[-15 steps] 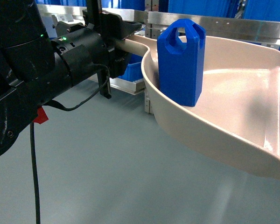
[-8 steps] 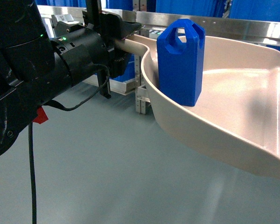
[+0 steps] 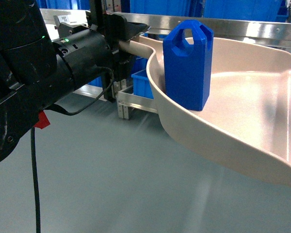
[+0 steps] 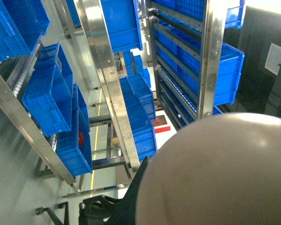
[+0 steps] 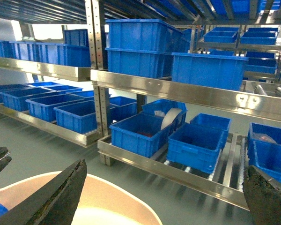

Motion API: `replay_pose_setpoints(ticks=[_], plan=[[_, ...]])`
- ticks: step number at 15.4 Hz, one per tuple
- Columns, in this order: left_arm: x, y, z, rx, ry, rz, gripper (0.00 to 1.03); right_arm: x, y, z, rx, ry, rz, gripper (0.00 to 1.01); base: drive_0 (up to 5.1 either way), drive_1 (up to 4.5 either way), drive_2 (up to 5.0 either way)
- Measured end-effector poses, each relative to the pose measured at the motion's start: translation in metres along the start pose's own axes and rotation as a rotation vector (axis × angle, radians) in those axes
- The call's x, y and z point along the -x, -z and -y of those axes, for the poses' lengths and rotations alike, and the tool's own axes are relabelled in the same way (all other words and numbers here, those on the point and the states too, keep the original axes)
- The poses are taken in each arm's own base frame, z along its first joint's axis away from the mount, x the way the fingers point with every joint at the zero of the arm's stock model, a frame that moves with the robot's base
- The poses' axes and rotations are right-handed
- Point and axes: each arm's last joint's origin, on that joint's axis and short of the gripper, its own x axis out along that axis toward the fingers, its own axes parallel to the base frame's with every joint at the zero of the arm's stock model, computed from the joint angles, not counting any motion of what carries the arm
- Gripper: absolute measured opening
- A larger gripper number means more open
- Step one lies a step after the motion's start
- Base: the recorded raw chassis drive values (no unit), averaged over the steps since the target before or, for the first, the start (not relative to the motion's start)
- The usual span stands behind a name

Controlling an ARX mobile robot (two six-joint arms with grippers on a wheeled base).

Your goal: Place part in tray to right shelf

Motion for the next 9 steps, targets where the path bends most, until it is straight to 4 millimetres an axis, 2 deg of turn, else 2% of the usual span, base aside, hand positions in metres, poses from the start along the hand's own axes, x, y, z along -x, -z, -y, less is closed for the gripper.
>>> replay_pose_setpoints(ticks=[9], plan=[[0.0001, -0.0003, 0.0000, -0.001, 0.000, 0.001, 0.12, 0.0000, 0.0000, 0.0000, 0.000, 0.000, 0.000, 0.98, -1.6, -1.64, -1.6]])
